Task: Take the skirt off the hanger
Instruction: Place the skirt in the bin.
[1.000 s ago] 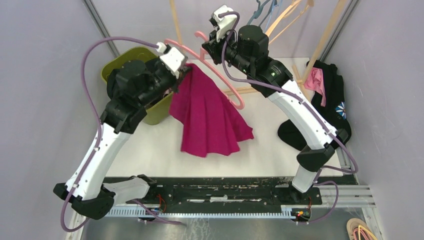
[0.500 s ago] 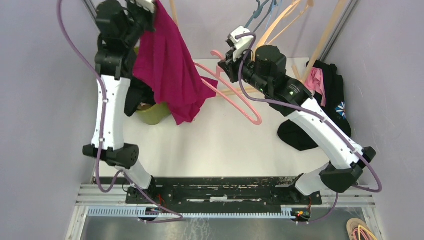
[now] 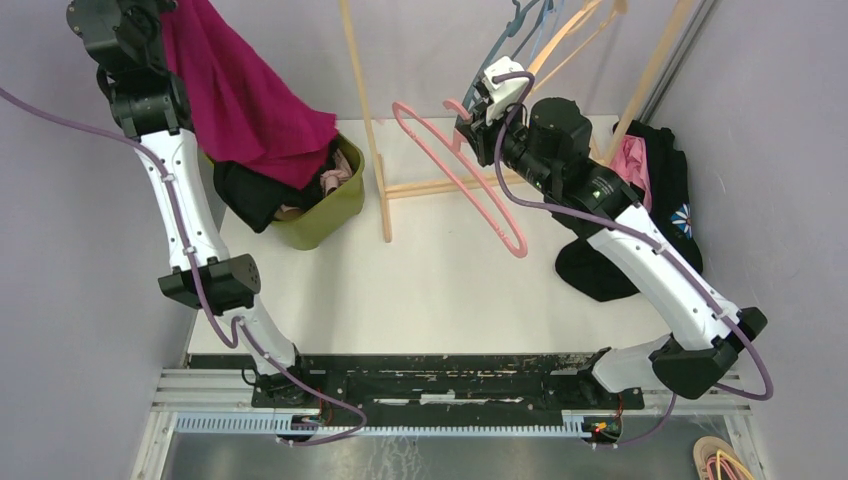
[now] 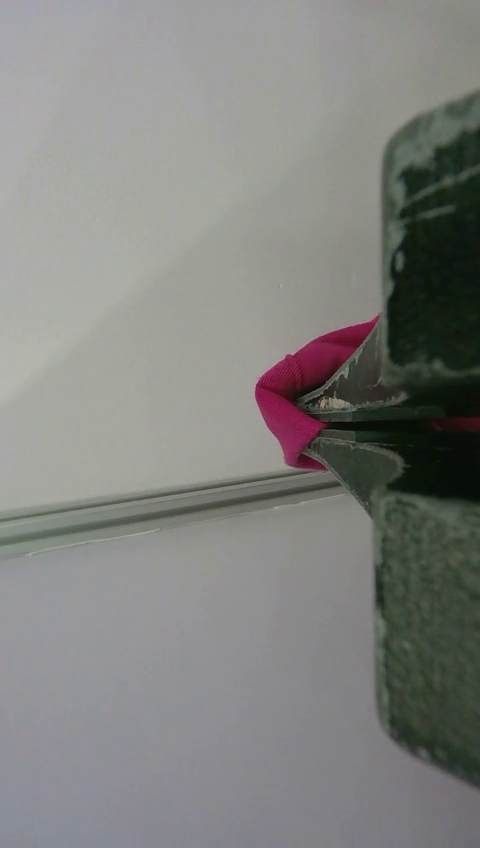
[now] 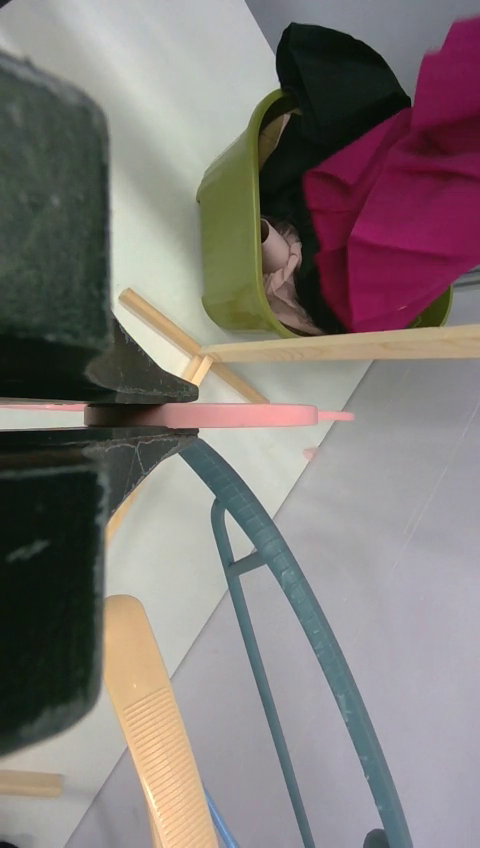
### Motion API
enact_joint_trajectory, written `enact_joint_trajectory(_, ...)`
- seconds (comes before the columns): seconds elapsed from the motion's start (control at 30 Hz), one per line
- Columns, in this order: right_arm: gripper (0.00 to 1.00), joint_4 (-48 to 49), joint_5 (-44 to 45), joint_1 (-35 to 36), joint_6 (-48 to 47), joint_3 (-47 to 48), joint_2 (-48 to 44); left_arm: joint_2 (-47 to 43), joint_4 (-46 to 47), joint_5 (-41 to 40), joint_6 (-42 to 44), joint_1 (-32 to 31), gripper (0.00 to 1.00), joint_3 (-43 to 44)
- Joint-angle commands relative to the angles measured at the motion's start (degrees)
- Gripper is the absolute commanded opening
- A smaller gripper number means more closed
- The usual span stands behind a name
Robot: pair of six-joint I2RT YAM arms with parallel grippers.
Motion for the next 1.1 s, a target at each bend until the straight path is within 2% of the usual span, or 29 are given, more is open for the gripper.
enact_joint_trajectory(0.0,0.01,4.84,-0.39,-1.36,0.29,0.58,0.76,-2.1,9.13,-0.13,-2.47,-0.46,0.03,-0.62)
enact_joint_trajectory(0.13,0.01,5.02,-1.54,-2.24,0.99,0.5,2.01,-4.54,9.17,4.54,-5.09,-0.48,0.03,-7.9)
enact_joint_trajectory(0.3,0.01,5.19,-2.86,-2.54,1.64,0.73,2.67,-10.82,14.88,11.02,-11.04,-2.01,0.03,-25.09)
enact_joint_trajectory(0.6,0.01,5.36,-3.72,-2.62,1.99,-0.63,2.26,-19.77,15.8,11.75,-9.23,-17.13,0.03,-49.65)
enact_joint_trajectory(0.67,0.01,5.37,-3.83,-2.59,2.07,-0.88,2.02,-21.78,16.94,11.56,-11.04,-18.43,0.03,-56.94)
enact_joint_trajectory(0.77,0.01,5.19,-3.81,-2.59,2.08,-1.55,1.34,-25.83,17.82,7.98,-9.89,-18.32,0.03,-67.37)
enact_joint_trajectory(0.83,0.01,5.11,-3.75,-2.62,2.06,-1.79,1.26,-28.02,15.78,5.45,-7.54,-17.99,0.03,-71.39)
enact_joint_trajectory(1.07,0.01,4.61,-3.89,-2.56,1.89,1.0,2.84,-32.14,12.39,-5.04,-0.86,-16.76,0.03,-78.05)
